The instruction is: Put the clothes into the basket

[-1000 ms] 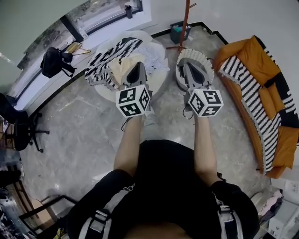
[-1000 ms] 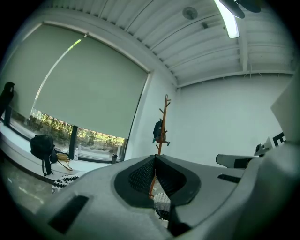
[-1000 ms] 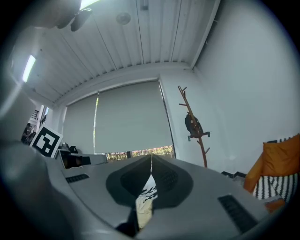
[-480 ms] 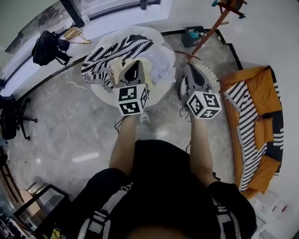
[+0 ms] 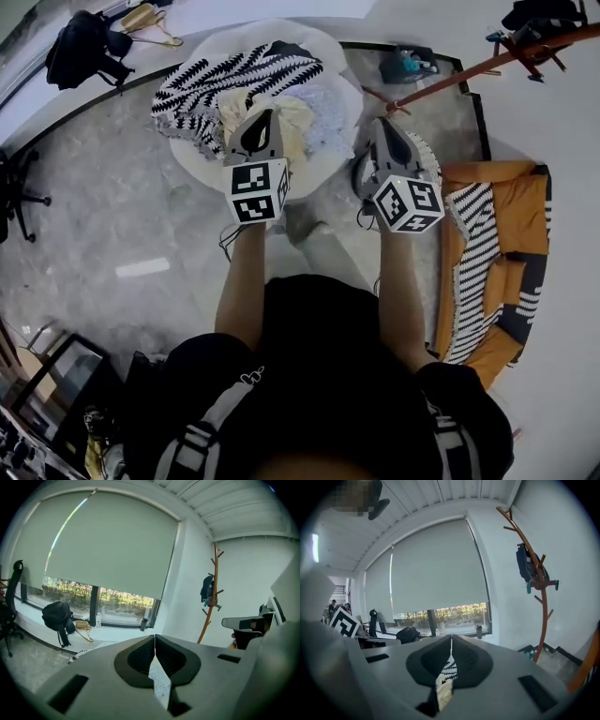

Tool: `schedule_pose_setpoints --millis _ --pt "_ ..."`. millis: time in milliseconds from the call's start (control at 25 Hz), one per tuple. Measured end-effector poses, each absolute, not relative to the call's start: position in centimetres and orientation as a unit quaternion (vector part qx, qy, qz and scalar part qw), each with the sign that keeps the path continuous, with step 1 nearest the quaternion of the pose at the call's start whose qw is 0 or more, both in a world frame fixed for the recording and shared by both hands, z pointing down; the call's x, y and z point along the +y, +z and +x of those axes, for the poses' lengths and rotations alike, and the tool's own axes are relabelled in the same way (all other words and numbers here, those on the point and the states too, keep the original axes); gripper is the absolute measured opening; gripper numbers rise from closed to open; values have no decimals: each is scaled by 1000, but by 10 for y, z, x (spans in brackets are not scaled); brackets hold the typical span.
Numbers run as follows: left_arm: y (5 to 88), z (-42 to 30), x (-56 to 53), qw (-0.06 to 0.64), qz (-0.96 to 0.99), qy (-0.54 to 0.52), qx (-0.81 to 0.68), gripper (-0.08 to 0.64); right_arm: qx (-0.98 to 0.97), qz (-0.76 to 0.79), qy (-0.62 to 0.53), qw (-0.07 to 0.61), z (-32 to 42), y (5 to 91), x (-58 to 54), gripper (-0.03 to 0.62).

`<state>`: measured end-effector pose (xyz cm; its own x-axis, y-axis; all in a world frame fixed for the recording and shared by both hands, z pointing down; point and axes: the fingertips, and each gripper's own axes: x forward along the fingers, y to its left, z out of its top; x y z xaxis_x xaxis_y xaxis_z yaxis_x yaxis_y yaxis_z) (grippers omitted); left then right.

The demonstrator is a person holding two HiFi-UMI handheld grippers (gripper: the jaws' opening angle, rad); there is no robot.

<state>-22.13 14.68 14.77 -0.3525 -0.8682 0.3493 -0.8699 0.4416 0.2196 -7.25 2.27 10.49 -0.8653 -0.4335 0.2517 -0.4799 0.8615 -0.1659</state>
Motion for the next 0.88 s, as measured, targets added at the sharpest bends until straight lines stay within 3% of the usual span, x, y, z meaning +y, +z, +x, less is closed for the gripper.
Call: schedule_pose_setpoints --millis 320,880 --pt "231 -236 161 288 492 10 -822 9 -955 196 145 169 -105 185 22 12" --pt "402 -257 158 348 461 37 -815 9 -937 147 170 269 -141 360 22 12"
